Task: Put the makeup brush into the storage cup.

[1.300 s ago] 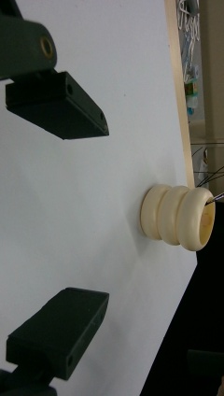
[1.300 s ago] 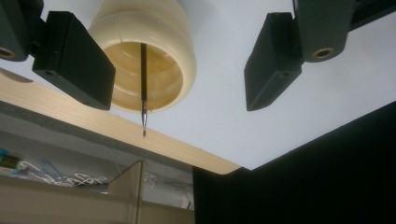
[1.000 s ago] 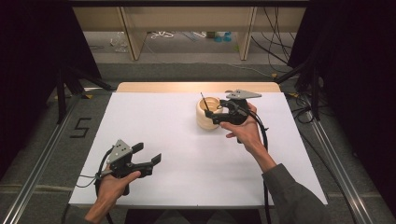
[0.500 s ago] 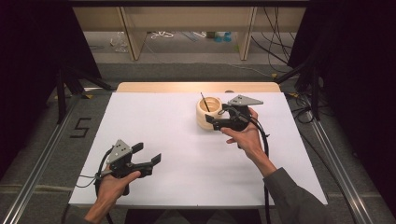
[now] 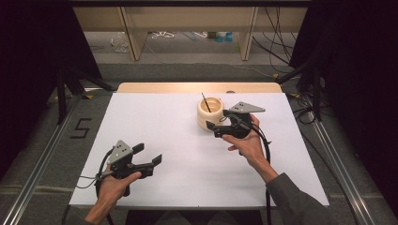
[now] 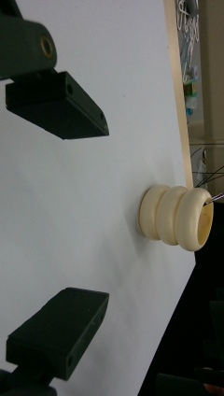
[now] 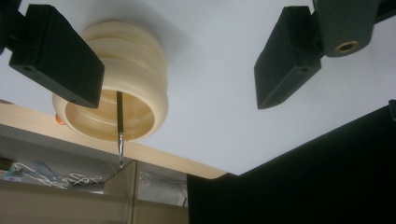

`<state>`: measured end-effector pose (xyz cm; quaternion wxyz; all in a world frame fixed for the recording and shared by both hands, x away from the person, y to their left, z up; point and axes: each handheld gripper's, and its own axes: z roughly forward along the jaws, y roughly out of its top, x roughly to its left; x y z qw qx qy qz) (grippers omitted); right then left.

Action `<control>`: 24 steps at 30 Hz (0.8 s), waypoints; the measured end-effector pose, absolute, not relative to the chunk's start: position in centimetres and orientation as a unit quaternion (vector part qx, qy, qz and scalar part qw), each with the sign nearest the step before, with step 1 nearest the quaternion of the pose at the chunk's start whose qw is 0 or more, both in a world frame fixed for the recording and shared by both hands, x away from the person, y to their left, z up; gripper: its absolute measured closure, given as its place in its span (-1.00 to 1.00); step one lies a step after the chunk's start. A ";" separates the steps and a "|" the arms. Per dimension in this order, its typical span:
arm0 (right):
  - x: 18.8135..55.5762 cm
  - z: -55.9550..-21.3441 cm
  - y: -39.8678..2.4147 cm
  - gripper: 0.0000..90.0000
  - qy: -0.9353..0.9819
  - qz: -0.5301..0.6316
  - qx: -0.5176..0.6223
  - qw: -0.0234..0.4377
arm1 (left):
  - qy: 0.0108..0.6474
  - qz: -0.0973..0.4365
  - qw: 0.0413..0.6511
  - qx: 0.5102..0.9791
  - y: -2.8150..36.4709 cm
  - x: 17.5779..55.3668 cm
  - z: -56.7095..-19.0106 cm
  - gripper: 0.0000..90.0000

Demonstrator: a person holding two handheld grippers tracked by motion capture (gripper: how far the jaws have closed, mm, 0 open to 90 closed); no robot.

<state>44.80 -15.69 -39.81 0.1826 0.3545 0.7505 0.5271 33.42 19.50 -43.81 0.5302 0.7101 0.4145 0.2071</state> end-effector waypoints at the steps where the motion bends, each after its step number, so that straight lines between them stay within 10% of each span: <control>1: 44.7 -39.8 -15.7 -0.62 0.753 0.522 0.356 0.185 | 0.416 0.206 0.531 0.709 19.5 33.4 -43.8 -0.64; 24: 42.0 -41.1 -16.0 -0.64 0.757 0.527 0.347 0.170 | 0.414 0.208 0.530 0.710 19.5 33.4 -43.8 -0.64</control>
